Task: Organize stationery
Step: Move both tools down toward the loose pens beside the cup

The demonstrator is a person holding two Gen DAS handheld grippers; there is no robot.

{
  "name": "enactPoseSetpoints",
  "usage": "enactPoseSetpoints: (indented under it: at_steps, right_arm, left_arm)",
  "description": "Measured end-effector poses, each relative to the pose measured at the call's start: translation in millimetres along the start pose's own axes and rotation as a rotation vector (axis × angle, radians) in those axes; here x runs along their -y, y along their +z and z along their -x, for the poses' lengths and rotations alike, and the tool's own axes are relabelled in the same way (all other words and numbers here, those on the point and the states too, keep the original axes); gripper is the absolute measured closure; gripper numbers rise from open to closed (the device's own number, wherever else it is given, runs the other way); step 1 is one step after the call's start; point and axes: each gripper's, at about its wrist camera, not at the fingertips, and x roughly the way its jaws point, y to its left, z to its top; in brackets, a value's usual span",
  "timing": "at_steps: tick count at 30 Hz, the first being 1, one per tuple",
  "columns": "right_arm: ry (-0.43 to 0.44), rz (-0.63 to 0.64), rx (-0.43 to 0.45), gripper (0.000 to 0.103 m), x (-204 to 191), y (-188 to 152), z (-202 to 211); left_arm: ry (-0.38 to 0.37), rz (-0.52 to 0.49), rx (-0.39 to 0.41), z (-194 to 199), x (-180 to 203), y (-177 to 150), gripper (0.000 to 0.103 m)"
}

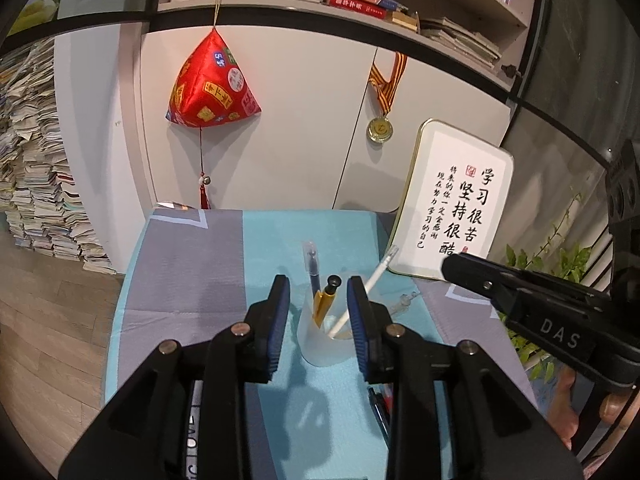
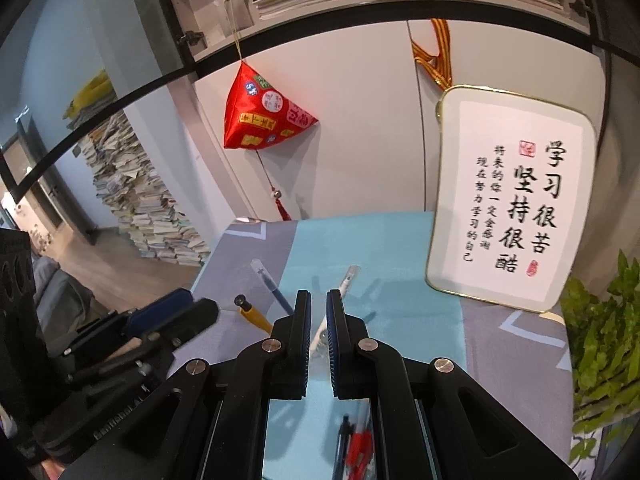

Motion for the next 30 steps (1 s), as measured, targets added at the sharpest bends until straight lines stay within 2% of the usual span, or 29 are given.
enactPoseSetpoints:
  at_steps: [6, 11, 24, 30]
  right_arm:
    - [-0.024, -0.012, 0.010, 0.095, 10.3, -14.2, 24.2]
    - [-0.042, -0.024, -0.010, 0.095, 18.9, -35.0, 35.5]
    - [-0.052, -0.038, -0.142, 0.095, 35.6, -95.1, 22.8]
    - [-0.050, -0.009, -0.213, 0.095, 34.2, -121.6, 11.2]
  left_arm:
    - [-0.010, -0.010, 0.015, 18.8, 3.8, -11.5, 0.069]
    - [-0.010, -0.034, -0.009, 21.9, 12.4, -30.2, 0.068]
    - [-0.021, -0.079, -0.145, 3.6, 34.1, -83.9, 0.068]
    - [-0.024, -0.117, -0.220, -13.4, 44.6, -111.0, 0.063]
